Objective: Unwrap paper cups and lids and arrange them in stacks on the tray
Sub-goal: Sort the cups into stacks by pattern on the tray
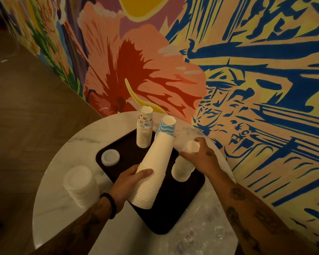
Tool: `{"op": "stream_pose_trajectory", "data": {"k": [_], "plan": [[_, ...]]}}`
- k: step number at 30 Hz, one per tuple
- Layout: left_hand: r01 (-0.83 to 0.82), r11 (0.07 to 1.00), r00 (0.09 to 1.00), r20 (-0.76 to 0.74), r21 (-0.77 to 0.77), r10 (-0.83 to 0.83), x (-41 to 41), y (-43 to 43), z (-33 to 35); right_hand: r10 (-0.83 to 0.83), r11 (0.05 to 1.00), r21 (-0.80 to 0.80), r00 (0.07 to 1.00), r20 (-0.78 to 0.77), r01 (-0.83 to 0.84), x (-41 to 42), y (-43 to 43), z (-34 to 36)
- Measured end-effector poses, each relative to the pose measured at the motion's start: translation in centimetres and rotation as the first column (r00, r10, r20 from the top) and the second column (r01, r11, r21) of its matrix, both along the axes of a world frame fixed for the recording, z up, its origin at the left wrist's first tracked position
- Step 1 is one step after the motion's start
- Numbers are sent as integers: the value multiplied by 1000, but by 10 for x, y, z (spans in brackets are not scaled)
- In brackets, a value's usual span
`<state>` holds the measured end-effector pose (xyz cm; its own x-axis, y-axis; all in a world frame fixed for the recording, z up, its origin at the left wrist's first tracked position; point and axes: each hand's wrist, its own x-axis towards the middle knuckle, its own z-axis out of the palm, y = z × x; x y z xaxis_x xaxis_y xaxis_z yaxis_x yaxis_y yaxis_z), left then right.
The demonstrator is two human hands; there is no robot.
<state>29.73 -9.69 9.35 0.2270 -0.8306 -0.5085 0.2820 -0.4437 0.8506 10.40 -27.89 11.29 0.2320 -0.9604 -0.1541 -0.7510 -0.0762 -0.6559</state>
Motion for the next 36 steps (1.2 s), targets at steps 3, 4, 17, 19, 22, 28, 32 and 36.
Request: {"op": "stream_pose_trajectory", "data": {"k": [3,4,17,19,22,28,32,36], "plan": [[-13,999,1000,9,-32,14,0,0,3,58,997,60,998,-34,-56,-5,2,-13],[-20,999,1000,11,-38,20,-1,0,4,56,997,52,998,-22,-55,-7,2,-13],[86,986,914,405,-141,-22,-18,-6,2,-32,956,271,876,482,-115,21,50,25],[100,983,896,444,-154,-22,-19,-6,2,-76,960,271,861,502,-74,25,53,21],[133,981,894,445,-144,-56,-17,-6,1,-82,968,246,849,522,-57,24,53,20],[130,981,917,393,-145,-64,-17,-10,3,-101,966,256,842,530,-45,22,51,25],[136,985,941,324,-106,-95,-16,-10,2,-159,972,232,804,573,27,16,39,34],[65,997,947,318,-47,-47,-10,-4,-5,-186,982,88,777,601,167,2,15,49]]}}
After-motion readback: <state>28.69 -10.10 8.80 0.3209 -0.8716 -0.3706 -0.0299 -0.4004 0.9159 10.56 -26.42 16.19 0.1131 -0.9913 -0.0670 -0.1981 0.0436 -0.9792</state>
